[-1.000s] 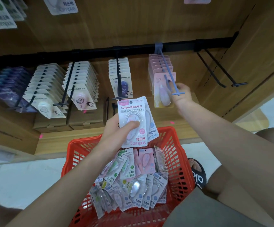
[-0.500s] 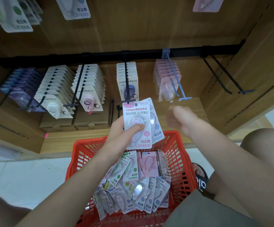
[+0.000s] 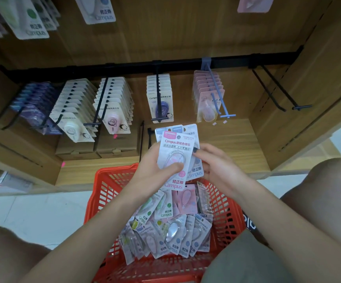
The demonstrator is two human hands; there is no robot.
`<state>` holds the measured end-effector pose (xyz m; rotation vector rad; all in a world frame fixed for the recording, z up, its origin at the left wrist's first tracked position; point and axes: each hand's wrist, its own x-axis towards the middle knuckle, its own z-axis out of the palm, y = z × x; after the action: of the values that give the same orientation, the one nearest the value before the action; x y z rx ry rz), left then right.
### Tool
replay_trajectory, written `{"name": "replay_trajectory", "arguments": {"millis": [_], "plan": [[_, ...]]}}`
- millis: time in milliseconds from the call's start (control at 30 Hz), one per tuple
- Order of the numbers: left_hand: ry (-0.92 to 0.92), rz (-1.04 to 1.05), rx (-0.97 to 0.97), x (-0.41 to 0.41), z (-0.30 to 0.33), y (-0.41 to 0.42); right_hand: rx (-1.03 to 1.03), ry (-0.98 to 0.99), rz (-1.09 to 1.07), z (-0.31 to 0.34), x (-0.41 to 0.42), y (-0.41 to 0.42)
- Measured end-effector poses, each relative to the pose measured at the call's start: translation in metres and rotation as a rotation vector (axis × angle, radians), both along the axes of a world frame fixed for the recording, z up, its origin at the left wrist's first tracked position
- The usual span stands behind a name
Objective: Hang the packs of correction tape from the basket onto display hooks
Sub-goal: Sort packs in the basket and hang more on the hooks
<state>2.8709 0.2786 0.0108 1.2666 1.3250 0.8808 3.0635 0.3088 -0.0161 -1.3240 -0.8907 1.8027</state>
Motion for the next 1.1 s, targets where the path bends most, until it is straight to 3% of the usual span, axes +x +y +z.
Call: {"name": "replay_trajectory", "arguments": {"millis": [367, 667, 1100], "plan": [[-0.035, -0.025, 0.015, -0.006, -0.001, -0.007, -0.047, 0.07, -0.027, 0.002, 0.002, -0.006], [-0.077, -0.072, 0.036, -0.009, 0.017, -0.007, -0.046, 0.219, 0.076, 0.008, -0.001, -0.01], [-0.098, -0.092, -0.011, -0.028, 0.051, -0.019, 0.031, 0.14, 0.066, 0.044, -0.011, -0.011]]}}
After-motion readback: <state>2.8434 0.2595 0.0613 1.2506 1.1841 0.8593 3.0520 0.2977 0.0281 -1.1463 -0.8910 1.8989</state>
